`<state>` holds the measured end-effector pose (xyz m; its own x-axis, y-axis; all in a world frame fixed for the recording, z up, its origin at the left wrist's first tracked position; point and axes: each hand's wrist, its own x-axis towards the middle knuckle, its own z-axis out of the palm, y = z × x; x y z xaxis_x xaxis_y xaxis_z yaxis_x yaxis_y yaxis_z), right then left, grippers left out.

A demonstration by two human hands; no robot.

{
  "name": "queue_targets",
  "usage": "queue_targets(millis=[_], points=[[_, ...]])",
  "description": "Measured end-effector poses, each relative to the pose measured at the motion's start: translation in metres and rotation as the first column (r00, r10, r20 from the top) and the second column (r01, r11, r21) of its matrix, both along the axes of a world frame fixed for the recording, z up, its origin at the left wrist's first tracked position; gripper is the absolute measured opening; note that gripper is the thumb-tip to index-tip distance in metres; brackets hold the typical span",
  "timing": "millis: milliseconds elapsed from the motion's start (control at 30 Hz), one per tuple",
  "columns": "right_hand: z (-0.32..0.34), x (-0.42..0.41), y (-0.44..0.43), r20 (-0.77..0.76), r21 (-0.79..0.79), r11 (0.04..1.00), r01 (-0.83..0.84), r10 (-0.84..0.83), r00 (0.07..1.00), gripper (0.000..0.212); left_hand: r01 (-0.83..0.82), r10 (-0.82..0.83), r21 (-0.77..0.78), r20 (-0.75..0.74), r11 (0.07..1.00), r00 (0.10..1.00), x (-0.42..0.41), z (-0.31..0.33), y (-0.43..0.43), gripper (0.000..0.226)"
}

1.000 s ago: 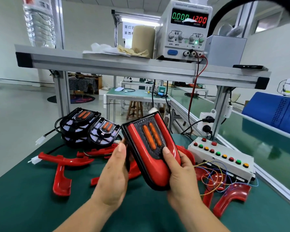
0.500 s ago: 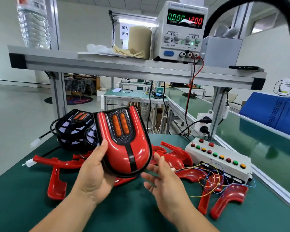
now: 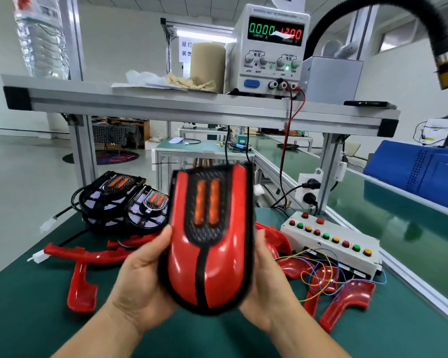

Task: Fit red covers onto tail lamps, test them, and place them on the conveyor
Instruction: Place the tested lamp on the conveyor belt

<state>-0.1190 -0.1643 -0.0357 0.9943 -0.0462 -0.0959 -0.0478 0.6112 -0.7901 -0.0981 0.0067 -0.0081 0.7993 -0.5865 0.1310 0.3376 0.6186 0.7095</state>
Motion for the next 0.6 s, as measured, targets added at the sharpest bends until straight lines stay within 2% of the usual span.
queue_targets(millis=[67, 200, 300, 367, 467, 500, 567, 600], points=[[0.005, -0.002, -0.012, 0.012, 0.101, 0.995, 0.024, -0.025, 1.0, 0.09, 0.053, -0.053, 0.081, -0.009, 0.995, 0.999, -0.007, -0.008, -0.009, 0.076], [0.01, -0.009, -0.034, 0.02, 0.245, 0.961, 0.13, -0.139, 0.99, 0.091, 0.032, -0.038, 0.217, 0.021, 0.976, 0.999, -0.018, -0.021, -0.023, 0.036], [0.012, -0.015, -0.044, -0.053, 0.238, 0.95, 0.203, -0.196, 0.979, 0.088, -0.02, 0.005, 0.266, 0.057, 0.964, 0.998, -0.023, -0.022, -0.029, 0.041], [0.008, -0.014, -0.049, -0.093, 0.172, 0.96, 0.221, -0.208, 0.974, 0.078, -0.037, 0.023, 0.274, 0.053, 0.961, 0.998, -0.023, -0.023, -0.029, 0.05], [0.007, -0.01, -0.052, -0.096, 0.139, 0.971, 0.195, -0.183, 0.978, 0.062, -0.02, 0.006, 0.272, 0.052, 0.962, 0.999, -0.022, -0.025, -0.028, 0.042], [0.007, -0.006, -0.052, -0.057, 0.154, 0.973, 0.17, -0.163, 0.985, 0.055, -0.024, 0.014, 0.263, 0.037, 0.965, 0.999, -0.021, -0.025, -0.027, 0.041], [0.011, -0.002, -0.05, 0.028, 0.146, 0.985, 0.095, -0.1, 0.995, 0.026, -0.013, 0.018, 0.225, -0.02, 0.974, 1.0, -0.02, -0.026, -0.028, 0.041], [0.012, -0.001, -0.05, 0.048, 0.113, 0.988, 0.109, -0.115, 0.992, 0.025, 0.009, 0.003, 0.208, -0.058, 0.978, 0.998, -0.019, -0.025, -0.028, 0.042]])
